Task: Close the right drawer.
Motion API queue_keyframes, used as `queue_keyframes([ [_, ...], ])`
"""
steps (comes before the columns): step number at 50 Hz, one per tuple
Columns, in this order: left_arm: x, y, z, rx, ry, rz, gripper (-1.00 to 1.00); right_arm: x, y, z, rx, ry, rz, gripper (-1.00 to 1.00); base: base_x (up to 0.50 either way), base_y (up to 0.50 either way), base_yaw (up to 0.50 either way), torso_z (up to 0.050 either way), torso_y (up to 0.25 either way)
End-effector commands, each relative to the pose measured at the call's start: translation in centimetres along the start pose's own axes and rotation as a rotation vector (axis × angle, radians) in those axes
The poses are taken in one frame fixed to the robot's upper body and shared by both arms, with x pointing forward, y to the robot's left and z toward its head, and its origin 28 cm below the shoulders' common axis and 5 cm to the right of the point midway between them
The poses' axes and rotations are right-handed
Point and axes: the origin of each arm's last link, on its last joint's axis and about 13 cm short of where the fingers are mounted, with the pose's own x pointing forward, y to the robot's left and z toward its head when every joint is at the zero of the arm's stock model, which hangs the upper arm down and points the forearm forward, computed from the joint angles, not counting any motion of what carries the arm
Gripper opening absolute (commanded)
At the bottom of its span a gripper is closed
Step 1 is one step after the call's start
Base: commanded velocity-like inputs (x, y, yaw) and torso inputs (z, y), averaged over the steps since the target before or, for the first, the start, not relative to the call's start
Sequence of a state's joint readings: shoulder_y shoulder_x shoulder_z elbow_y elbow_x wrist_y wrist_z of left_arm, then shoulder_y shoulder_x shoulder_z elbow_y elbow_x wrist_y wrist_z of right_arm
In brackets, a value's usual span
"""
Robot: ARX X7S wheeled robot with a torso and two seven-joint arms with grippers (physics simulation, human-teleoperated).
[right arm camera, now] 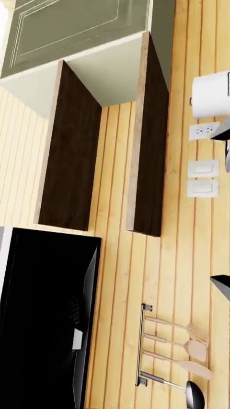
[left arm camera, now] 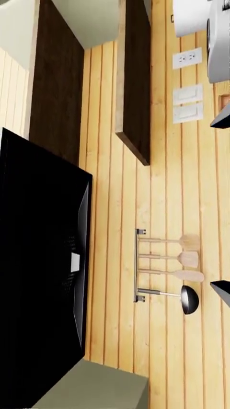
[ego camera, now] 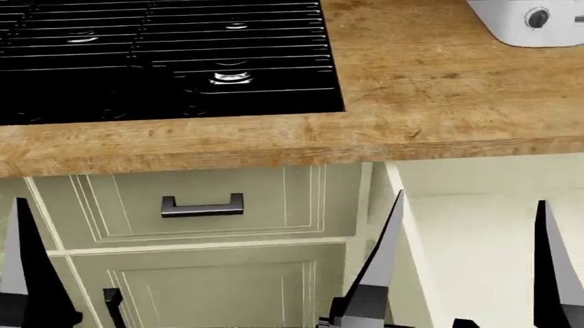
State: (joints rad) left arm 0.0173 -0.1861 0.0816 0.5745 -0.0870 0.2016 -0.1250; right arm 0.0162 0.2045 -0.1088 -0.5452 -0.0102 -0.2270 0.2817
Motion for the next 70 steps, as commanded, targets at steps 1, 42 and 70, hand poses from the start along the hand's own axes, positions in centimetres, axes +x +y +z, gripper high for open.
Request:
queue_keyframes([
  [1, -0.08, -0.06, -0.05, 0.009, -0.001, -0.009, 1.0, -0.08, 0.07, 0.01, -0.016, -0.004, 0.017, 1.0, -0.08, 0.01, -0.5, 0.0, 0.0],
  [42, -0.24, -0.46, -0.01, 0.028, -0.007, -0.044, 1.0, -0.28, 0.33, -0.13, -0.021, -0.011, 0.042, 1.0, -0.06, 0.01, -0.5, 0.0, 0.0],
  [70, -0.4, -0.73, -0.11, 0.035, -0.006, -0.06, 1.0, -0.44, 0.39, -0.26, -0.04, -0.02, 0.055, 1.0, -0.05, 0.03, -0.5, 0.0, 0.0],
])
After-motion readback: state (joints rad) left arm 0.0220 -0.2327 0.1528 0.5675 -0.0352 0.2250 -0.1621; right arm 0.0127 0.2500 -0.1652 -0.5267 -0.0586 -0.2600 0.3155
